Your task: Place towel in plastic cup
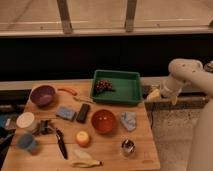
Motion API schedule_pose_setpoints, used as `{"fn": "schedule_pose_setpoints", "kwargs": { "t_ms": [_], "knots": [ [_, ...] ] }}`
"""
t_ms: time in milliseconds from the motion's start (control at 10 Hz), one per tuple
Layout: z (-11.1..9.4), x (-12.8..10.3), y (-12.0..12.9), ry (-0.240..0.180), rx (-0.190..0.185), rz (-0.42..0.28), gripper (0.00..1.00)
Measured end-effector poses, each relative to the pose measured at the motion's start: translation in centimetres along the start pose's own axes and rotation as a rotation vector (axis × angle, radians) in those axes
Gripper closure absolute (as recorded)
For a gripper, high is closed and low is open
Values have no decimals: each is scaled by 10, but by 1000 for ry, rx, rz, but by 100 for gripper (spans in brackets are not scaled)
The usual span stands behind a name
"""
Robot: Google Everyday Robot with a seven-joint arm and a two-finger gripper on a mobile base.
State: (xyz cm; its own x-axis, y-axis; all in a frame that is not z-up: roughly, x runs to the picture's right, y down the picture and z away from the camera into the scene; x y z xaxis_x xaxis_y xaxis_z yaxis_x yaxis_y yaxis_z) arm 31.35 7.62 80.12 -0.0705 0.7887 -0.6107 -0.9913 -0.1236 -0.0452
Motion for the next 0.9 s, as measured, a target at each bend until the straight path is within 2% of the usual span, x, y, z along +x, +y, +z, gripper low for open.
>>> {"fn": "schedule_pose_setpoints", "kwargs": {
  "t_ms": [300, 500, 700, 900],
  "knots": [
    [0, 1, 0, 1, 1, -2, 20],
    [-1, 3, 7, -6, 7, -36, 20],
    [4, 8, 39, -3, 9, -127, 20],
    [20, 17, 74, 23, -2, -200, 20]
  ]
}}
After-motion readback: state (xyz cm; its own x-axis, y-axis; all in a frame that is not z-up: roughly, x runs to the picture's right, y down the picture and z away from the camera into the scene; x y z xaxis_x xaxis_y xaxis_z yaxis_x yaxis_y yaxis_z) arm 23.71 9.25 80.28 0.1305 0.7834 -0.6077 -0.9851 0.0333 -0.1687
